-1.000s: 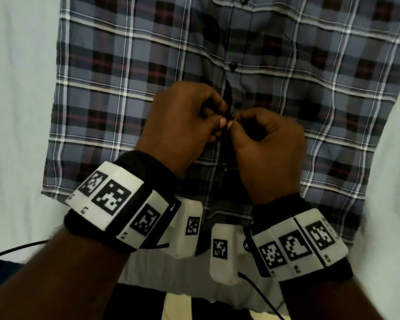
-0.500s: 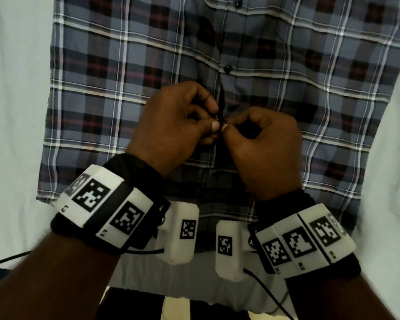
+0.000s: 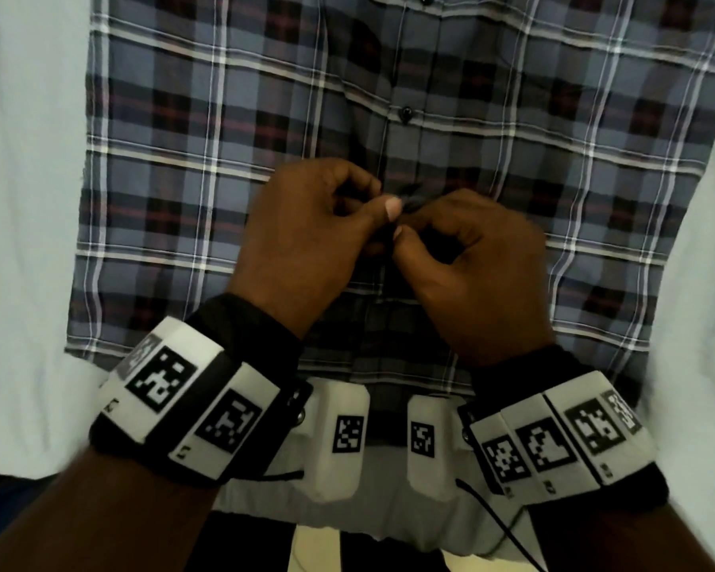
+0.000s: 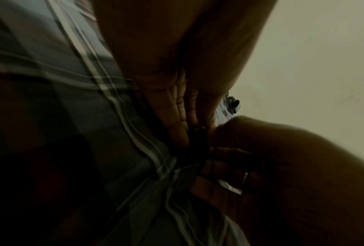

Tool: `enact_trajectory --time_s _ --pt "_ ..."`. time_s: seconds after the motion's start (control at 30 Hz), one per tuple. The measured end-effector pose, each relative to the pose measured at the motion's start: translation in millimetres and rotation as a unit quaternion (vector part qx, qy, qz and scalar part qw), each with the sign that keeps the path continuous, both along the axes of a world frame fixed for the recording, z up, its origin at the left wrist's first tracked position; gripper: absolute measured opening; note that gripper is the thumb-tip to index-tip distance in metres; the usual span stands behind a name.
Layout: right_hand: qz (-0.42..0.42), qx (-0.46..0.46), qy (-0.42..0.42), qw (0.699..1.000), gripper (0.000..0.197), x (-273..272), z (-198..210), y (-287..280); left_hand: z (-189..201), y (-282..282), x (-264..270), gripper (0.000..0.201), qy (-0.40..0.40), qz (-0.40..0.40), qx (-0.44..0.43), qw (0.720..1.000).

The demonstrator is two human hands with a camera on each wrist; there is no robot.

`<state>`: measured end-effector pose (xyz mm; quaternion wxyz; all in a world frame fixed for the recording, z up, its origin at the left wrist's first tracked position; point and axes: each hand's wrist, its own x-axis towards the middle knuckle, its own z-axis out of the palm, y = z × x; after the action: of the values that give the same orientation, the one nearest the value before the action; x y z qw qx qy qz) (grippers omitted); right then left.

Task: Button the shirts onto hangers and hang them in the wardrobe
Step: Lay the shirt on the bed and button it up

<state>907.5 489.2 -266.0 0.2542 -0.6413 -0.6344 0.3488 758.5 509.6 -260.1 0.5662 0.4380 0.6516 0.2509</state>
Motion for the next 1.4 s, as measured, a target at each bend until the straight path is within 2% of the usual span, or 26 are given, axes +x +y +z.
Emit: enact_trajectory --time_s 0.17,0.33,0.5,0.63,0.73,0.87,0.97,1.03,1.1,1.13,1.2,1.27,1.33,1.4 --pt "-0.039 -0.083 0.031 0.995 0.01 2.4 3.4 10.4 -5.8 2.4 -0.7 0.017 -0.007 0.006 -0.019 1.0" --pt "-0.004 -0.139 -0.036 0.99 0.012 -4.0 1.5 21.7 -5.9 0.2 -1.7 0.036 0.04 -0.056 0.047 0.996" --pt "-0.017 -0.228 0.033 0.973 0.015 0.9 2.5 25.3 -3.8 1.0 -7.8 0.046 0.03 -0.078 0.068 0.994" --pt "-0.037 -0.186 0.013 0.982 0.012 -0.7 5.1 20.7 6.0 -15.4 -1.8 0.045 0.11 -0.049 0.06 0.991" --pt "-0.071 -0.155 0.011 0.985 0.01 -0.1 10.4 7.0 20.3 -58.9 8.9 0.03 0.077 -0.03 -0.016 0.996" --pt "-0.104 -0.146 -0.004 0.984 0.021 -5.7 31.1 -20.1 23.1 -101.7 10.3 0.011 0.123 -0.125 -0.008 0.984" --pt "-0.062 -0.199 -0.072 0.975 0.033 -19.4 37.8 -35.6 19.1 -114.9 7.0 0.016 0.143 -0.168 0.033 0.975" --pt "-0.029 -0.217 -0.124 0.968 0.021 -20.4 34.5 -41.3 20.6 -123.2 8.8 0.014 0.155 -0.222 0.07 0.96" --pt "-0.047 -0.211 -0.14 0.966 0.006 -14.0 31.0 -44.1 24.7 -128.9 8.1 0.021 0.154 -0.278 0.106 0.942" --pt "-0.064 -0.206 -0.133 0.967 0.006 -10.4 30.1 -45.4 26.5 -128.9 6.7 0.026 0.147 -0.289 0.109 0.94" --pt "-0.09 -0.197 -0.119 0.969 0.008 -6.7 28.6 -47.1 26.6 -120.8 1.8 0.031 0.147 -0.264 0.089 0.949" --pt "-0.101 -0.192 -0.114 0.97 0.004 -5.2 27.0 -51.1 24.2 -108.1 -2.9 0.027 0.171 -0.215 0.098 0.957" --pt "-0.112 -0.191 -0.101 0.97 0.009 -3.4 25.2 -55.4 17.5 -93.3 -3.3 0.022 0.211 -0.172 0.146 0.951" --pt "-0.125 -0.199 -0.097 0.967 0.011 -3.2 24.0 -59.2 7.7 -81.2 0.7 0.023 0.24 -0.173 0.16 0.942"
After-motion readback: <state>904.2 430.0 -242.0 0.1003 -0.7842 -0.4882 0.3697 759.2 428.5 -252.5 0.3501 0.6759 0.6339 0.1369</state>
